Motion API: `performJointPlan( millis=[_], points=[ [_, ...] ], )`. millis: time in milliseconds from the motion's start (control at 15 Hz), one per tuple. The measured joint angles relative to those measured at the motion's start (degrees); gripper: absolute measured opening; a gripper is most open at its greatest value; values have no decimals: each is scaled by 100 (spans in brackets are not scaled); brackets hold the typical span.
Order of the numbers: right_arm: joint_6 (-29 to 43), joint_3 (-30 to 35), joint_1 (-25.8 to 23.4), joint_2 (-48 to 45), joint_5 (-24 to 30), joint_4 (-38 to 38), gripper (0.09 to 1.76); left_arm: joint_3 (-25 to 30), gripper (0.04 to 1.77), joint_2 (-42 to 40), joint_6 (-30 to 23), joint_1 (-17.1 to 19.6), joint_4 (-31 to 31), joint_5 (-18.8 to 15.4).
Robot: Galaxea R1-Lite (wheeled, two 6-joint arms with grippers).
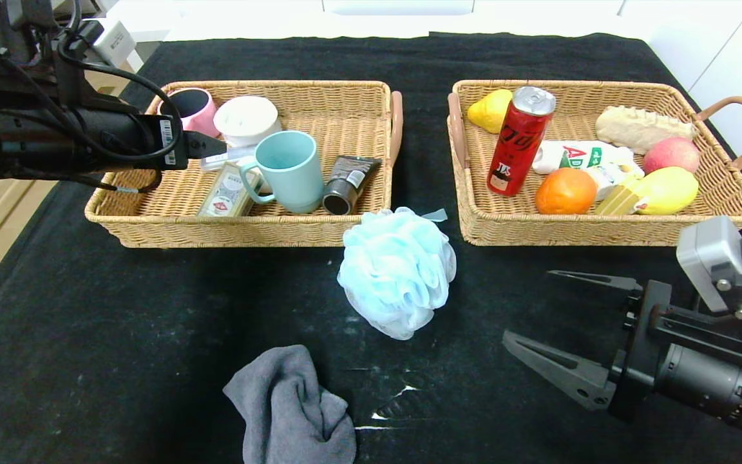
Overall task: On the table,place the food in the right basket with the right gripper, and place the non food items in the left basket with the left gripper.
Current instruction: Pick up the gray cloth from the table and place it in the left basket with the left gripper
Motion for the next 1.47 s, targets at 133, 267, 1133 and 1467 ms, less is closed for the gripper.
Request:
performJointPlan(
  millis=[133, 267, 1133, 1467],
  points=[
    [4, 0, 17, -45, 0, 0, 171, 204, 161, -155, 15, 74, 2, -71],
    [9, -5, 17, -67, 1, -2, 171, 466, 163, -374, 15, 94, 28, -112],
    [11, -13, -13, 44, -10, 6, 171, 2092, 170, -2317, -894, -1793, 1885, -293],
    [9, -13, -21, 74, -5, 6, 171, 2589, 170, -2466, -889, -2695, 1959, -68]
  ],
)
